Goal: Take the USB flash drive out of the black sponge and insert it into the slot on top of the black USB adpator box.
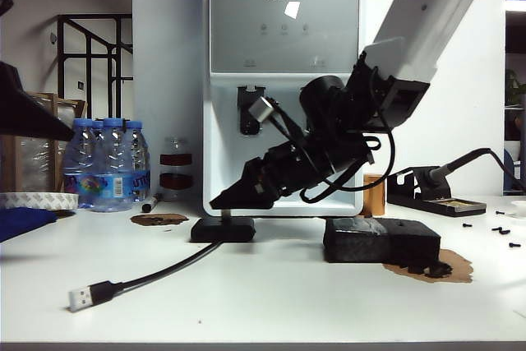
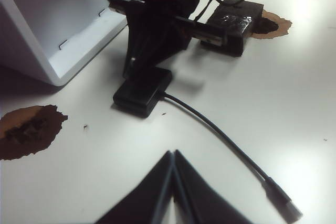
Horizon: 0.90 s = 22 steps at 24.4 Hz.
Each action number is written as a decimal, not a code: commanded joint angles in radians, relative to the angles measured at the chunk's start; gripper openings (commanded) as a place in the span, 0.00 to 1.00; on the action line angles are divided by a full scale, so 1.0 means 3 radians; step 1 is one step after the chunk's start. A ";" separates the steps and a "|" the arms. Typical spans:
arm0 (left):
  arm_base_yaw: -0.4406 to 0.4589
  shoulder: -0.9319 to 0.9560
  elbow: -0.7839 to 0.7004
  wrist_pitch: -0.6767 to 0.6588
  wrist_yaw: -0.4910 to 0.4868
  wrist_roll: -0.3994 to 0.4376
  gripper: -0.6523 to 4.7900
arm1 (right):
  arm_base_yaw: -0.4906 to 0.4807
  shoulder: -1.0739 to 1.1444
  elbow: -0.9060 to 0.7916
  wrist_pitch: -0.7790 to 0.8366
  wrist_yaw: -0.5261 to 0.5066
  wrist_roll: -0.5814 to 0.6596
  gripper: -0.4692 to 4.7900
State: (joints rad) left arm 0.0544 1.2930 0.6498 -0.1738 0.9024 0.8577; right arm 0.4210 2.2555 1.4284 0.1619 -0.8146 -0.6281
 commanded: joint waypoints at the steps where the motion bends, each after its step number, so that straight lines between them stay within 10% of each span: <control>1: -0.0004 -0.0009 0.0011 0.0033 0.0070 0.0023 0.11 | -0.0039 -0.0006 0.0018 0.0004 0.0034 -0.0098 0.08; 22: -0.0029 -0.0008 0.0011 0.0006 0.0080 -0.0020 0.11 | -0.0032 0.0182 0.0159 0.0031 -0.0432 -0.0247 0.08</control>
State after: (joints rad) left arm 0.0467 1.2930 0.6498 -0.1741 0.9199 0.8543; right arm 0.4042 2.3123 1.4754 0.1772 -0.9485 -0.7090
